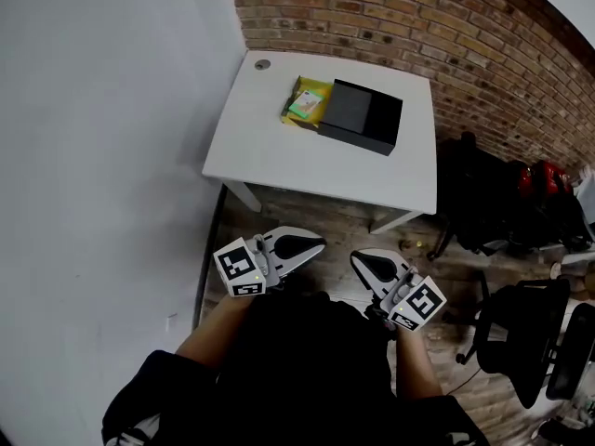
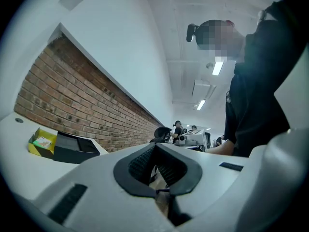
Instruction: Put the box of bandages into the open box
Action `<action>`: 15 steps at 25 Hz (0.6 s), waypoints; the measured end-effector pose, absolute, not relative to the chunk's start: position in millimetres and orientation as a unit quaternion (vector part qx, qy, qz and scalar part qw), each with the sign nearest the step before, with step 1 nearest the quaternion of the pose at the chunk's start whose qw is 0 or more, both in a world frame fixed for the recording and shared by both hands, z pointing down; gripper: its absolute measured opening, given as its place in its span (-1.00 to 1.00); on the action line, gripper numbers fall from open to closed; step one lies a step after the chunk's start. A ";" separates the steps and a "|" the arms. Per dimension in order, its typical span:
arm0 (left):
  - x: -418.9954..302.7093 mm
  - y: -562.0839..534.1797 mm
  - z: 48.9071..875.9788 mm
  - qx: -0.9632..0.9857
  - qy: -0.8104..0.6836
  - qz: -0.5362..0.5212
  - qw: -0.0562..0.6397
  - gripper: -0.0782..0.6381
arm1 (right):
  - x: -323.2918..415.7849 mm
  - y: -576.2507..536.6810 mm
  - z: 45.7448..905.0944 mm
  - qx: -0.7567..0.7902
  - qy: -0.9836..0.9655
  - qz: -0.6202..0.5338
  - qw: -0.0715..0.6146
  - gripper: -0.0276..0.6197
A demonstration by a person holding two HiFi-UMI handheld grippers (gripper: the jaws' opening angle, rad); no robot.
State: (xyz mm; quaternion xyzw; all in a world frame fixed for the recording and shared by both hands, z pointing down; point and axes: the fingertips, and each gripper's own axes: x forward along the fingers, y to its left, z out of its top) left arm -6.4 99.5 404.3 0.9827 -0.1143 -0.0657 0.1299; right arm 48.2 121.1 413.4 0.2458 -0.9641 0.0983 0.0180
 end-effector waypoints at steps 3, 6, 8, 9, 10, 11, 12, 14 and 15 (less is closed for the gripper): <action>0.2 123.4 408.4 0.981 -0.133 -0.053 0.127 -0.74 | 69.6 143.1 430.7 0.242 -0.963 0.117 0.019 -0.90; -8.6 139.9 411.9 0.978 -0.159 -0.036 0.131 -0.74 | 70.3 154.3 436.8 0.224 -0.967 0.120 0.017 -0.90; -14.1 149.1 411.3 0.975 -0.173 -0.029 0.134 -0.74 | 64.4 159.9 435.6 0.208 -0.971 0.117 0.013 -0.90; -16.9 152.3 410.8 0.975 -0.178 -0.025 0.133 -0.74 | 59.8 162.3 434.0 0.200 -0.973 0.115 0.011 -0.90; -20.2 153.8 410.7 0.974 -0.183 -0.020 0.131 -0.74 | 54.5 164.4 432.0 0.192 -0.975 0.111 0.008 -0.90; -24.3 153.6 410.9 0.974 -0.188 -0.015 0.128 -0.74 | 49.0 166.6 430.0 0.186 -0.977 0.107 0.005 -0.90; -28.7 152.1 410.9 0.973 -0.193 -0.012 0.126 -0.74 | 44.3 169.4 428.1 0.180 -0.978 0.103 0.003 -0.90; -34.5 147.8 408.7 0.973 -0.196 -0.010 0.122 -0.74 | 40.7 175.9 426.0 0.174 -0.980 0.095 0.002 -0.90; -35.3 145.5 407.1 0.974 -0.194 -0.011 0.120 -0.74 | 41.8 178.7 426.0 0.175 -0.980 0.094 0.003 -0.90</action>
